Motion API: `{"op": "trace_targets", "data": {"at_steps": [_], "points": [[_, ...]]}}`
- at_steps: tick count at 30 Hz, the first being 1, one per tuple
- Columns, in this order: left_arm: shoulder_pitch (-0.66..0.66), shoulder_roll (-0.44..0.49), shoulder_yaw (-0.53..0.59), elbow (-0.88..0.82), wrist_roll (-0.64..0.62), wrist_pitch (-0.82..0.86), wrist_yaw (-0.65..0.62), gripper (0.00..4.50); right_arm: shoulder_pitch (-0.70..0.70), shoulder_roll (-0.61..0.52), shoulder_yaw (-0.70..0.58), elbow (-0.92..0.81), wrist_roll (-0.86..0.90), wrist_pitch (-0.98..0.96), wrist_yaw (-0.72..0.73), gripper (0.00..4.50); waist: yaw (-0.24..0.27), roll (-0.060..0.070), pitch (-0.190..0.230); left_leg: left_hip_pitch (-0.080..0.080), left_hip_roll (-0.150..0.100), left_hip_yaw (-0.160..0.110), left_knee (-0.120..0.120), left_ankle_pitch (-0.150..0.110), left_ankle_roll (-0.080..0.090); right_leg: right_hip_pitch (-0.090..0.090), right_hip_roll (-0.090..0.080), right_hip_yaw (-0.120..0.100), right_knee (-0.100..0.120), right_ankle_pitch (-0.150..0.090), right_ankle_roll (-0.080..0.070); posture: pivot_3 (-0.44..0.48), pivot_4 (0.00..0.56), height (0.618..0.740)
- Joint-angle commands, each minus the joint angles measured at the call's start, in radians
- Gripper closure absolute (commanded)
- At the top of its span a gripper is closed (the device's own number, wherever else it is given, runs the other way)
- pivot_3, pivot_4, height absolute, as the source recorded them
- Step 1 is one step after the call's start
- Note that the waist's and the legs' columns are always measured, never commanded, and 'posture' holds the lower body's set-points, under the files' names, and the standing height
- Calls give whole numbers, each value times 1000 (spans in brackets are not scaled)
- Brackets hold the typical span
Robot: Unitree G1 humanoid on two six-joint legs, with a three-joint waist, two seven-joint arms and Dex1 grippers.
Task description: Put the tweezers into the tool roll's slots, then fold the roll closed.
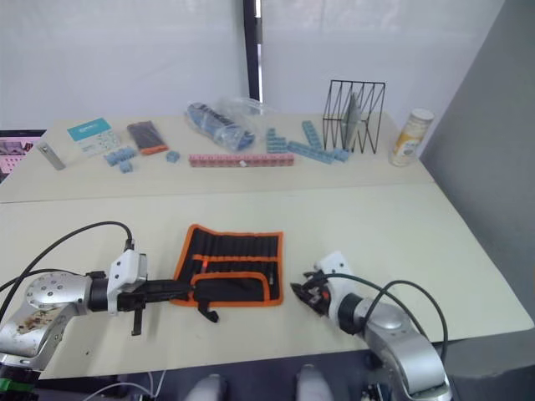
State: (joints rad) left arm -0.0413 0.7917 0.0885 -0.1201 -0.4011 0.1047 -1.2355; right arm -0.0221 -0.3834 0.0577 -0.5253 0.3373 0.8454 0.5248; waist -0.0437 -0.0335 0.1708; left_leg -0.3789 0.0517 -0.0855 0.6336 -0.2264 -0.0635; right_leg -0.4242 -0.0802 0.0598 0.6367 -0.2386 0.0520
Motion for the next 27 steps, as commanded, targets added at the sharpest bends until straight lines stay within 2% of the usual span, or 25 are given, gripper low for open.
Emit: {"op": "trace_targets", "data": {"at_steps": [1, 3, 11, 13, 19, 23, 26, 27], "points": [[27, -6, 104, -38, -64, -43, 14, 4500, -33, 28, -32, -14, 95, 86, 4, 2330, -2, 0, 0, 0, 0, 0, 0, 0, 0, 0, 3, 4, 0, 1, 1, 0, 150, 737], [62, 3, 144, -62, -103, -12, 10, 4500, -50, 48, -45, -9, 134, 138, -13, 2330, -2, 0, 0, 0, 1, 0, -1, 0, 0, 0, 4, 5, 0, 3, 6, 0, 150, 737], [207, 76, 324, -180, -219, 132, 15, 4500, -162, 107, -83, 86, 231, 302, -55, 2330, -2, 1, 1, -1, 1, 0, -1, 0, 1, 0, 5, 8, -4, 3, 5, 0, 150, 737], [237, 100, 363, -190, -242, 154, -14, 4500, -180, 112, -87, 112, 245, 320, -56, 2330, -2, 1, 1, -1, 1, 0, -1, 0, 1, 0, 5, 8, -5, 0, 0, 0, 150, 737], [272, 138, 466, -172, -309, 177, -102, 4500, -234, 168, -153, 202, 316, 369, -73, 2330, -6, 1, 1, -1, 2, 0, -1, 0, 1, 0, 7, 9, -4, 0, -1, 0, 150, 737], [284, 135, 463, -156, -287, 136, -144, 3322, -254, 170, -146, 237, 324, 365, -75, 2272, -12, 1, 1, 0, 2, 1, -2, 0, 1, 0, 7, 10, -4, 0, -1, 0, 150, 737], [267, 124, 449, -143, -274, 120, -136, 2375, -255, 174, -141, 242, 328, 358, -81, 3104, -15, 1, 1, -1, 2, 1, -2, 0, 1, 0, 7, 10, -4, 0, -1, 0, 150, 737], [263, 120, 445, -140, -271, 115, -133, 1984, -255, 176, -143, 242, 330, 357, -85, 3536, -17, 1, 1, -1, 2, 1, -2, 0, 1, 0, 7, 10, -4, 0, -1, 0, 150, 737]]}}
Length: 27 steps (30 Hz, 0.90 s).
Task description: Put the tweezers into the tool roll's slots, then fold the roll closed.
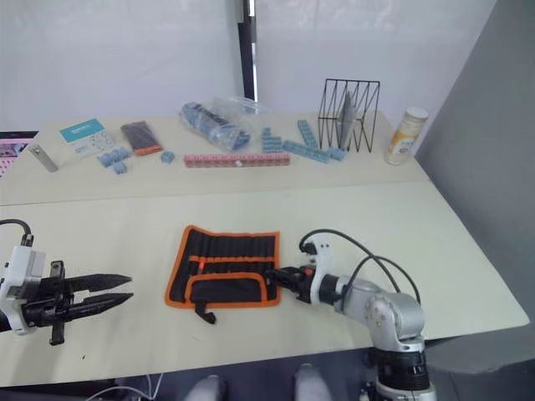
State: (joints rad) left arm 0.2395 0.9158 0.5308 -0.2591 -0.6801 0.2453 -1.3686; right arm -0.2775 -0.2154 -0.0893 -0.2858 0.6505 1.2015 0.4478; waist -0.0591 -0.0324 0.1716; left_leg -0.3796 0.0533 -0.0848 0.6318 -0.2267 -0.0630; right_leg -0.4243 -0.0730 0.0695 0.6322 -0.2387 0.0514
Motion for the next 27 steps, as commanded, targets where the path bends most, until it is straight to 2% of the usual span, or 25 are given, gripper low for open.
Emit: {"op": "trace_targets", "data": {"at_steps": [1, 3, 6, 20, 27], "points": [[-20, -9, -2, 1, 14, -33, 1, 1665, 1, 12, -1, 2, 22, 1, -12, 3823, -2, 0, 0, 0, 0, 0, 0, 0, 0, 0, 0, 0, 0, 0, 0, 0, 150, 737], [-22, -16, -11, 3, 22, -44, 3, 1012, -1, 19, -15, -2, 29, -4, -19, 4488, -3, -1, -1, 0, 0, 0, -1, 0, 0, 0, 0, 0, 0, 0, 0, 0, 150, 737], [-33, -23, -26, 9, 33, -51, 17, 29, -14, 5, -32, -7, 34, -31, -16, 4500, -7, -1, 0, 0, 0, 0, 0, 0, 0, 0, 0, 1, -1, 0, 0, 0, 150, 737], [-47, -16, -63, 24, 63, -49, 13, 29, -128, -8, -157, -19, 138, 5, -67, 4500, -8, 1, 1, -3, 0, 0, -3, 0, 0, -3, 0, 1, -1, 4, 7, 0, 150, 737], [-41, -17, -62, 45, 72, -66, 0, 29, -147, 33, -113, -70, 176, 52, -136, 4500, -8, 1, 1, -4, 0, 0, -4, 0, 0, -3, 0, 1, -2, 4, 7, 0, 150, 737]]}}
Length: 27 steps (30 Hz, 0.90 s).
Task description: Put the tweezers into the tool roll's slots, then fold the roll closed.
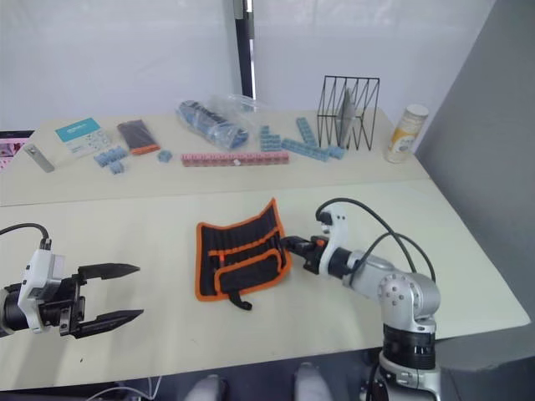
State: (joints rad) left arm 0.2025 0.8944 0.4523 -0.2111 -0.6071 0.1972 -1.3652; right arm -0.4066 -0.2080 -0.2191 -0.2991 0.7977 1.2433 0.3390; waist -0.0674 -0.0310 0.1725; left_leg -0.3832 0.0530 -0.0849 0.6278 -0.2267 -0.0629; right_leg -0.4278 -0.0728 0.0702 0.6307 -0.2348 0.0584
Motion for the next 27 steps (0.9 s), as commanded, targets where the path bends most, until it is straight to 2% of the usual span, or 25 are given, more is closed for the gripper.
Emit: {"op": "trace_targets", "data": {"at_steps": [1, 7, 13, 24, 27], "points": [[-5, 4, 14, -3, 0, -20, -3, 29, -18, 41, 36, -62, 22, 10, -46, 4500, 0, 0, 0, 0, 0, 0, 0, 0, 0, 0, 0, 0, 0, 0, 0, 0, 150, 737], [-4, -8, 6, 4, 11, -38, 3, 29, -39, 138, 139, -82, -36, 7, -171, 4500, -3, 0, 0, 0, 0, 0, 0, 0, 0, 0, 0, 0, 0, 0, 0, 0, 150, 737], [-4, -20, -9, -5, 22, -46, 11, 29, -48, 209, 201, -5, -127, -48, -248, 4500, -1, 0, 0, 0, 0, 0, 0, 0, 0, -1, 0, 0, 0, 0, 0, 0, 150, 737], [-20, -16, -21, 10, 34, -58, 15, 29, 39, 157, 386, 130, -292, -138, -208, 4500, -2, 0, -1, 2, 0, 0, 0, 0, 0, 1, 0, 0, 0, 0, 0, 0, 150, 737], [-27, -15, -24, 16, 36, -62, 15, 0, 42, 158, 385, 146, -309, -184, -195, 3647, -2, 0, -1, 5, 0, 0, 0, 0, 0, 3, 0, 0, 0, 0, 0, 0, 150, 737]]}}
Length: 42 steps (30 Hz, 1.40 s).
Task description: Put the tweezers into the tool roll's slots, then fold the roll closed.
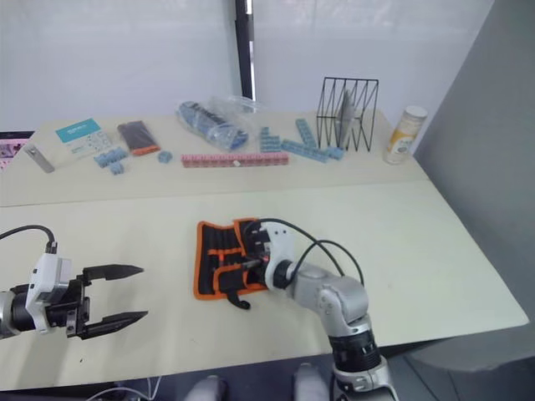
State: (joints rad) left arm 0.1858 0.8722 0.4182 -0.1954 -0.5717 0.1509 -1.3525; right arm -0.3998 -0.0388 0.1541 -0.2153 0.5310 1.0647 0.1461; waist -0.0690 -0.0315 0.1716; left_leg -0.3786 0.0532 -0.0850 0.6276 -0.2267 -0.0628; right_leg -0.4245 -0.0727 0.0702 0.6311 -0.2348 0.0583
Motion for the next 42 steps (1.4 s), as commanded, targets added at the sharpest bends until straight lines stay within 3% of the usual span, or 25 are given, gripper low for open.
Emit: {"op": "trace_targets", "data": {"at_steps": [1, 6, 15, 18, 24, 33, 40, 42], "points": [[-12, 8, 9, 2, 1, -16, 2, 0, 29, 1, -1, 55, -29, -11, 5, 3308, 0, 0, 0, 1, 0, 0, 0, 0, 0, 1, 0, 0, 0, 0, 0, 0, 150, 737], [-21, 8, 1, 9, 5, -16, 0, 0, -12, 18, -62, -18, 40, -23, 61, 1686, 2, 0, 0, 3, 0, 0, 0, 2, 3, 1, 0, 0, 1, -4, -7, 0, 150, 737], [-47, 2, -25, 14, 13, -10, 2, 0, -80, -136, -160, -160, 168, -15, 216, 1686, 1, 1, 1, -3, 0, -1, -2, 3, 5, -2, 1, 1, 0, 1, 0, 0, 150, 737], [-53, -3, -42, 11, 13, -4, 10, 0, -75, -213, -83, -118, 81, -114, 296, 2461, -1, 1, 1, -4, 0, -1, -2, 2, 8, -3, 2, 1, 0, 1, -1, 0, 150, 737], [-58, -11, -64, 5, 10, 1, 23, 0, -64, -275, 80, 12, -86, -375, 451, 4489, -1, 1, 1, -5, 0, -1, -2, 1, 9, -4, 2, 1, -1, 1, -1, 0, 150, 737], [-46, -9, -60, -15, 5, 11, 39, 0, -41, -251, 192, 198, -263, -503, 466, 4489, 1, 1, 1, -4, 0, -1, -1, 1, 9, -3, 2, 1, 0, 1, -1, 0, 150, 737], [-49, -11, -67, -27, -13, 62, 72, 0, -11, -239, 218, 226, -314, -520, 480, 4489, 1, 1, 1, 0, 0, -1, -1, 1, 8, 0, 2, 1, 0, 1, -1, 0, 150, 735], [-56, -15, -71, -30, -25, 104, 91, 0, -12, -239, 224, 228, -324, -525, 488, 4489, -5, 3, 2, -1, -5, -12, -2, 2, 9, 6, -2, -7, 0, -1, 0, 0, 150, 731]]}}
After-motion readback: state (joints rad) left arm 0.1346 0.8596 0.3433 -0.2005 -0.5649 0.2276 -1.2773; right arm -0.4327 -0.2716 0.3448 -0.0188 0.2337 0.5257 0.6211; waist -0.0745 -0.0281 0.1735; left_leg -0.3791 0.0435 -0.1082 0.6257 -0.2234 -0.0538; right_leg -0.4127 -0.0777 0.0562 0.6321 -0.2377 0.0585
